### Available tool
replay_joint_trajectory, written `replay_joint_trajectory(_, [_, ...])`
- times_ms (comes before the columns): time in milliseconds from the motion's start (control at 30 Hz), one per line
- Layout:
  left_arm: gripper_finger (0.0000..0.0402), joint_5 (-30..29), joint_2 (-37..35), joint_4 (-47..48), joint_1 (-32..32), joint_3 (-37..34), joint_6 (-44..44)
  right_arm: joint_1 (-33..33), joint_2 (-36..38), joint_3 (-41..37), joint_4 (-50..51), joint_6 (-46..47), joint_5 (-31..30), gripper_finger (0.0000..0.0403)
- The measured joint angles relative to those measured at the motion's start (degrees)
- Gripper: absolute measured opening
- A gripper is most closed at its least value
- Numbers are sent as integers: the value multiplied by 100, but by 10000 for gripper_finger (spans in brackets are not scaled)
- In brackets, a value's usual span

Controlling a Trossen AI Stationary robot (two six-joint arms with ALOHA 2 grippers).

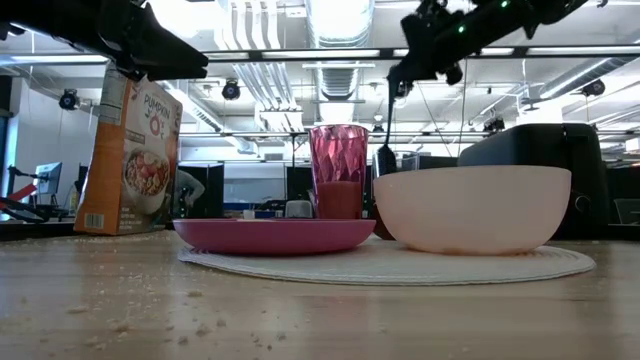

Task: Arrange a breakfast setting
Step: Put the blue spoon to the right side of the white table mat

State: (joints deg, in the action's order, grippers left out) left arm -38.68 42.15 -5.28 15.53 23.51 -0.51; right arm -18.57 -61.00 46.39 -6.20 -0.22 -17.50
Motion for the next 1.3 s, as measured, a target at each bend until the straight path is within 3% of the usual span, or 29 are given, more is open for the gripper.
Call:
replay_joint_trajectory(133, [306,-2,0,-24,0,109,-199,92,318,0,38,-342,56,9])
replay_joint_trajectory(367, [306,8,-2,-41,2,499,-611,107,755,0,35,-582,736,9])
replay_joint_trajectory(567, [306,564,267,-26,4,718,-1045,149,907,0,-52,-1164,1460,9])
replay_joint_trajectory(767, [306,468,907,-80,0,951,-2169,146,942,0,-103,-1772,2917,9])
replay_joint_trajectory(900, [306,104,1473,-278,0,1267,-2507,159,921,0,-225,-2211,3884,9])
replay_joint_trajectory(1067, [306,-409,2240,-288,-4,1879,-2492,299,921,0,-224,-2816,4293,9])
replay_joint_trajectory(1300, [293,-246,3354,-314,-112,2576,-2577,591,921,0,-156,-3674,4633,8])
